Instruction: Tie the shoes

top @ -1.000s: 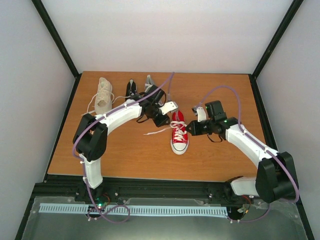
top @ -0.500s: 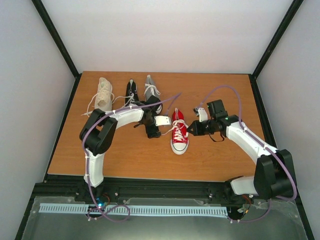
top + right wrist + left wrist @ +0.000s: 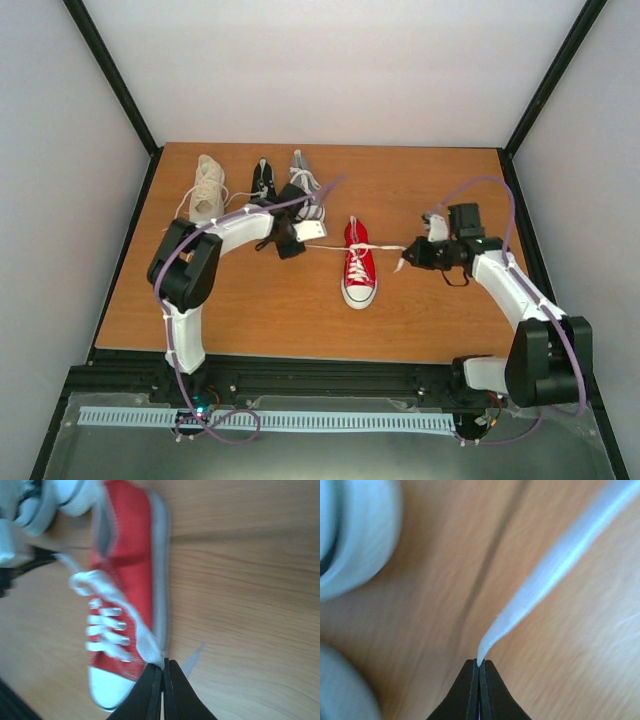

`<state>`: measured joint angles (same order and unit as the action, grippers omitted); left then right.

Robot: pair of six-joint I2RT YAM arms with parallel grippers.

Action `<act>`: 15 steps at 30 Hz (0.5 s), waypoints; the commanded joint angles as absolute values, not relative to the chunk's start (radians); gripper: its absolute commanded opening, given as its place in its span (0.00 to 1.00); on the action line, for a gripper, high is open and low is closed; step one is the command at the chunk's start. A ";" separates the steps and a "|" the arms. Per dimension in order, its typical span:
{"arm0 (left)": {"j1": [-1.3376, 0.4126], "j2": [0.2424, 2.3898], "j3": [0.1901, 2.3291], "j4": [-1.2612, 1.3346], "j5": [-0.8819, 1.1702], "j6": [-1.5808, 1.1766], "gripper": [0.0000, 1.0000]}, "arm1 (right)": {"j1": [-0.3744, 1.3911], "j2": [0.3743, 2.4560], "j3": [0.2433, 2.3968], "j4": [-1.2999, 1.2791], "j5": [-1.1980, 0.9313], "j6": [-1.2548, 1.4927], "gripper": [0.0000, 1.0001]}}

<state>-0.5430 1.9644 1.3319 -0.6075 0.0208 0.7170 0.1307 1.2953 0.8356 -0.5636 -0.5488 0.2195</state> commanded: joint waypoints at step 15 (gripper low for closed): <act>-0.260 1.788 1.205 -0.666 -0.148 0.591 0.01 | -0.280 1.288 0.502 -0.311 -0.567 0.372 0.03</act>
<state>-0.3088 1.7557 1.2156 -0.6926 -0.0391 0.6117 -0.2211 1.2377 0.5354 -0.4179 -0.5663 0.3378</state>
